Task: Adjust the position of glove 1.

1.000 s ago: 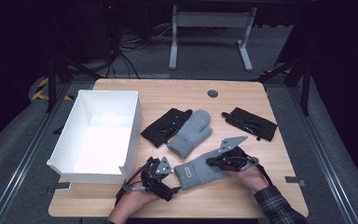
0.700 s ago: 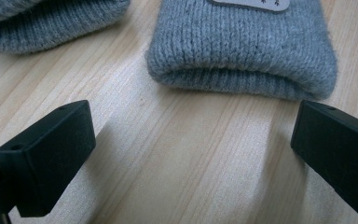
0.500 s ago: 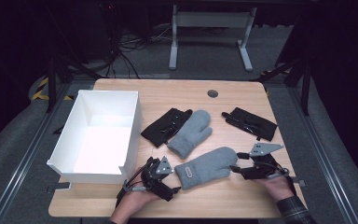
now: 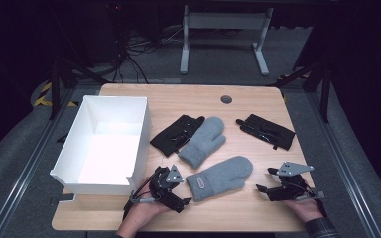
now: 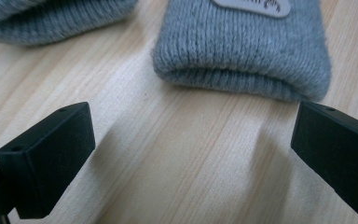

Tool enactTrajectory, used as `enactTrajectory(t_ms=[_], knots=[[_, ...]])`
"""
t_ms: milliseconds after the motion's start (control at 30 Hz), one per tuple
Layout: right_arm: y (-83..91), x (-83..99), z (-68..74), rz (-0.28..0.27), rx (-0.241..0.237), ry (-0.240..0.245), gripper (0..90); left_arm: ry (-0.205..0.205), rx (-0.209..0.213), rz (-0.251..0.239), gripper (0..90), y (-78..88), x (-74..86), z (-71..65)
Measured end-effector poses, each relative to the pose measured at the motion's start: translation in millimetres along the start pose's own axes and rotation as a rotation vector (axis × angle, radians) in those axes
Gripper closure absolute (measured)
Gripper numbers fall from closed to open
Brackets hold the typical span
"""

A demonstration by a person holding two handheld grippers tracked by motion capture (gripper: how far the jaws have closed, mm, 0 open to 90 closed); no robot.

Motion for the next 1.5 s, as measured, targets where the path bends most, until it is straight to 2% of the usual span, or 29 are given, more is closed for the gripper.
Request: enactTrajectory(t_ms=[100,267,333,467,533,633,733,767,933,967,1000,1067,1100,1333,1467,1500], knots=[[-2.2,1.2,-1.2,-0.003,-0.001,-0.012,16.4,0.018,-0.002,-0.005,0.6,3.0,-2.0,2.0],[-2.6,1.5,-1.4,-0.004,-0.008,-0.018,15.7,0.034,-0.002,-0.019,1.3,4.6,-8.7,4.3],[-2.6,1.5,-1.4,-0.004,-0.008,-0.018,15.7,0.052,-0.01,-0.022,2.1,5.0,-13.6,8.0],[-2.6,1.5,-1.5,-0.004,-0.008,-0.018,15.6,0.057,-0.039,-0.036,4.8,7.3,-25.7,17.8],[-2.6,1.5,-1.4,-0.004,-0.008,-0.018,15.6,0.062,-0.04,-0.039,6.3,7.0,-27.9,20.6],[-2.6,1.5,-1.5,-0.003,-0.007,-0.018,15.6,0.072,-0.049,-0.041,8.2,4.9,-34.4,28.6],[-2.7,1.5,-1.4,-0.004,-0.008,-0.018,15.6,0.063,-0.054,-0.031,13.3,3.1,-41.6,37.0],[-2.6,1.5,-1.5,-0.003,-0.007,-0.018,15.6,0.065,-0.063,-0.027,14.7,2.1,-46.1,43.4],[-2.7,1.6,-1.5,-0.004,-0.008,-0.018,15.6,0.082,-0.082,-0.047,19.1,-0.2,-58.8,59.9],[-2.7,1.5,-1.5,-0.004,-0.008,-0.018,15.6,0.081,-0.093,-0.054,22.5,-0.8,-64.5,67.6],[-2.7,1.5,-1.5,-0.004,-0.008,-0.018,15.6,0.081,-0.093,-0.054,23.9,-0.8,-64.5,67.6],[-2.7,1.5,-1.4,-0.004,-0.008,-0.018,15.6,0.092,-0.102,-0.063,27.2,-3.1,-70.0,75.8],[-2.7,1.5,-1.5,-0.004,-0.008,-0.018,15.6,0.094,-0.115,-0.064,29.4,-5.2,-72.9,79.8],[-2.7,1.6,-1.5,-0.004,-0.008,-0.018,15.6,0.13,-0.125,-0.067,38.8,-23.0,-88.6,99.2],[-2.7,1.5,-1.5,-0.004,-0.008,-0.018,15.6,0.149,-0.126,-0.082,42.5,-31.5,-91.5,108.1],[-2.7,1.5,-1.5,-0.004,-0.008,-0.019,15.6,0.161,-0.114,-0.081,43.9,-35.6,-91.8,112.3]])
Point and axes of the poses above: each handheld gripper's, and its own axes: y roughly backward along the jaws, x roughly out of its underside, z roughly to its left, the point moved 5 cm from there along -y, roughly forward along the jaws, and after that the axes turned 15 degrees about -y, right-handed, at the moved point
